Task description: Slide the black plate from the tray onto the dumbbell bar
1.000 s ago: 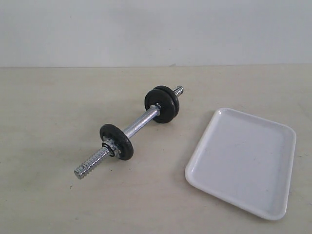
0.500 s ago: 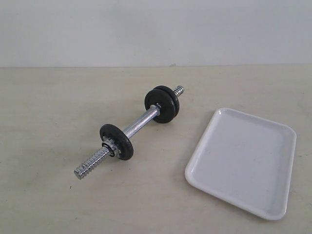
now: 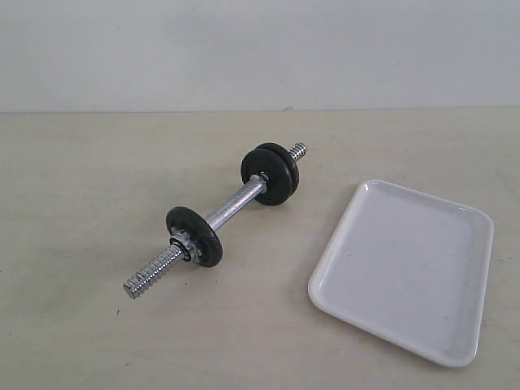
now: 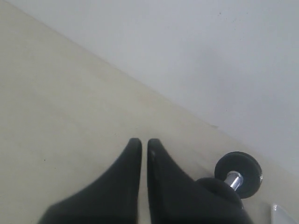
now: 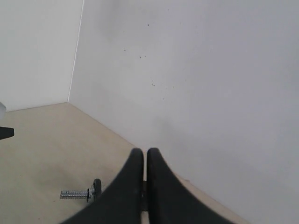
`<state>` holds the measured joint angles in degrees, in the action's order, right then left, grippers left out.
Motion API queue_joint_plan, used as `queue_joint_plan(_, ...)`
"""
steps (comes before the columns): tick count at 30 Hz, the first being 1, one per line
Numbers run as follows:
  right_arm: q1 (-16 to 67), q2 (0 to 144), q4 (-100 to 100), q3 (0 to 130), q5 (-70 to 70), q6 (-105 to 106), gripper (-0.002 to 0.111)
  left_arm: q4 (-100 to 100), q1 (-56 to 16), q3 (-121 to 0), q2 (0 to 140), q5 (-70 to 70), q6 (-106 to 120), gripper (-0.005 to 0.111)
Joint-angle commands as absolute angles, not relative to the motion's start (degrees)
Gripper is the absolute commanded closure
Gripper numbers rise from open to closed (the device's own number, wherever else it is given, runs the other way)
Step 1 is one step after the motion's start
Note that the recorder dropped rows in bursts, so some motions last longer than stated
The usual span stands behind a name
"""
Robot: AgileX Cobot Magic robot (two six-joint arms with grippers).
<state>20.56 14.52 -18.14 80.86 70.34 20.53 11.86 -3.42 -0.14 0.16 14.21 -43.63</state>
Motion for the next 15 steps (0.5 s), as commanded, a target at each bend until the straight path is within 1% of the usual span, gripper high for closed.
queue_joint_plan(1,20.52,14.46,-16.62,80.71,69.96,23.11,0.108,11.87,-3.19,0.00,0.00,12.13,-43.73,0.102)
queue_joint_plan(15,20.52,14.46,-14.91,80.11,69.96,23.11,0.108,11.87,-3.19,0.00,0.00,12.13,-43.45,0.102)
